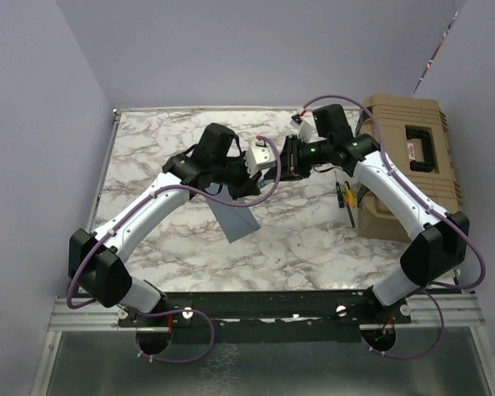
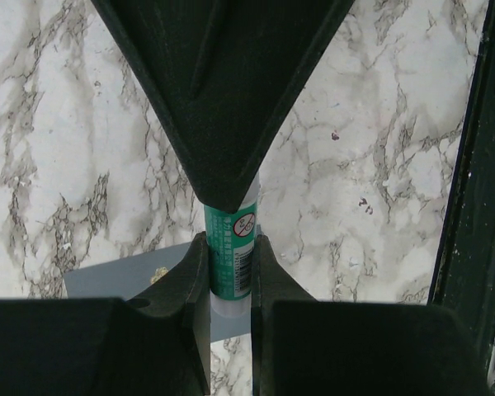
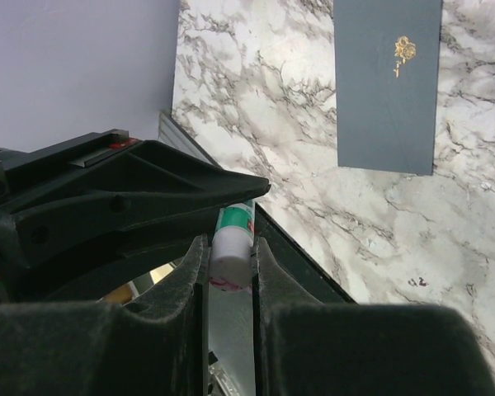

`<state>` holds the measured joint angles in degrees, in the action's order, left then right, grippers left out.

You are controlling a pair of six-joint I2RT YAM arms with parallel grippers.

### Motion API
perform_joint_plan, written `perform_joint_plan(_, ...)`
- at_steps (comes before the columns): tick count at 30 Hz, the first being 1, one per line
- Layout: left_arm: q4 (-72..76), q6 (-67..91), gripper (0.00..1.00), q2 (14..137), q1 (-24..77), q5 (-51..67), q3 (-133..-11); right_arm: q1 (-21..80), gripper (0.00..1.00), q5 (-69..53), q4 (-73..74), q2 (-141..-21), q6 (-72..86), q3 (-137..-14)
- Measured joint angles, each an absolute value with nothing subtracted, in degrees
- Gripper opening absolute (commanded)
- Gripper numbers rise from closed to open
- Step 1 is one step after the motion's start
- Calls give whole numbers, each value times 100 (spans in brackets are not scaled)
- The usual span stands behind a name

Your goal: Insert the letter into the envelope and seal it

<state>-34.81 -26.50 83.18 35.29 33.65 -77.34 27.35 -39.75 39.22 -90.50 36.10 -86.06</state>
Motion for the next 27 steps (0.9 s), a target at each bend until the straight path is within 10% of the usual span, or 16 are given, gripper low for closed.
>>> perform_joint_plan(27,-4622,-2873,0,8493,3809,3326,-8025,3033,0,-4200,3734,-8886,4316,-7822)
